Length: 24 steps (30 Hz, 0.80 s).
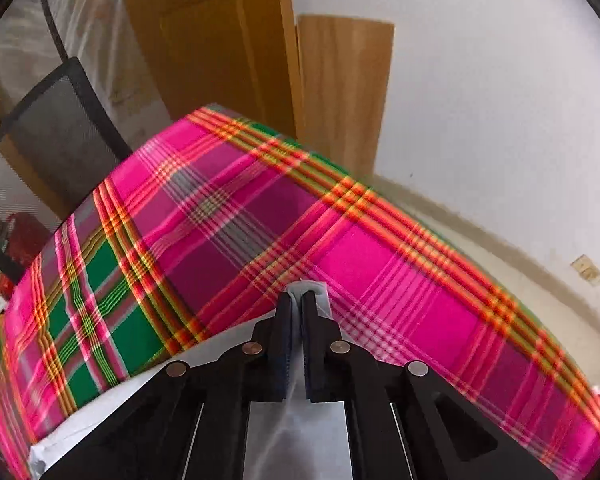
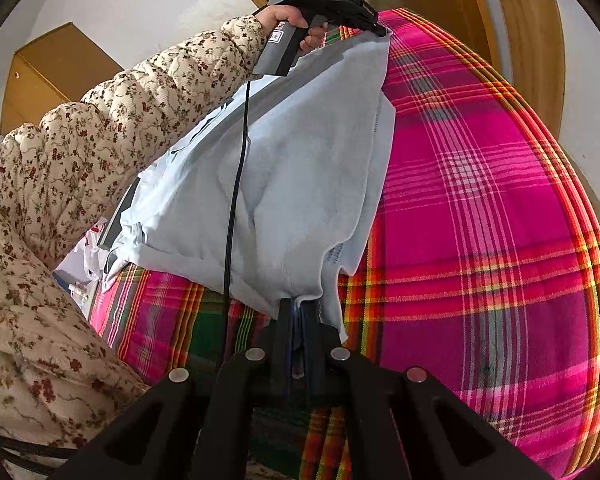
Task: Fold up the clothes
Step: 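Grasp the shirt with the left gripper while the right gripper holds it up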
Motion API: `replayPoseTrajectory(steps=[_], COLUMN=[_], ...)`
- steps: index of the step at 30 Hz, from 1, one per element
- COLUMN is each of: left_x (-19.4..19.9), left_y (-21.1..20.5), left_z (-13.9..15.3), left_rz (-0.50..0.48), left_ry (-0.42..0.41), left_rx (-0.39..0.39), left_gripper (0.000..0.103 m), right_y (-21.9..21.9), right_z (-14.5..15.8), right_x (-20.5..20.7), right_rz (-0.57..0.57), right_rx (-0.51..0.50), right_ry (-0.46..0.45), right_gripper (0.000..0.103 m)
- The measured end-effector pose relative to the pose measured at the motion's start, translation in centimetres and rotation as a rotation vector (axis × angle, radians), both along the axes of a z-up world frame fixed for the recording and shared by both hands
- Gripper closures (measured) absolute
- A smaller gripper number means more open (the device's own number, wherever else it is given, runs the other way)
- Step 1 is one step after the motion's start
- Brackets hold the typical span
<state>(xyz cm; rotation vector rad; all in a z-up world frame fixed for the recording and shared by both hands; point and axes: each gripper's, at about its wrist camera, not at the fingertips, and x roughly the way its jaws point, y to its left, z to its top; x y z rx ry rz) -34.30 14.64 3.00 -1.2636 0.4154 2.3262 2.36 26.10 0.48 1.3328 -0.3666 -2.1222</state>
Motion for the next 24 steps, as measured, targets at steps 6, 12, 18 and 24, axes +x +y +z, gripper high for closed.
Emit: replayPoseTrajectory(steps=[6,12,18,24], left_x=[-1.0,-2.5,-3.6,-4.9], left_y=[-3.1,-5.1,-5.1,-4.3], left_z=[3.4,5.1,5.2,4.5], left_rz=[0.114,0.206,0.25,0.27], left_ry=[0.045,0.075,0.065,0.063], left_rx=[0.117,0.182,0.192,0.152], left_gripper=[0.099,0.099,0.098,0.098], right_y=[0.0,1.7,5.9,6.8], right_z=[0.0,0.3,1.1,1.0], right_x=[0.0,-0.5,-1.6,-2.3], right_rz=[-0.005,-0.084,-0.239,-0.269], right_rx=[0.001,0.016,0.07,0.072], right_ry=[0.009,0.033,0.064,0.065], right_gripper=[0.1,0.1,0.1,0.1])
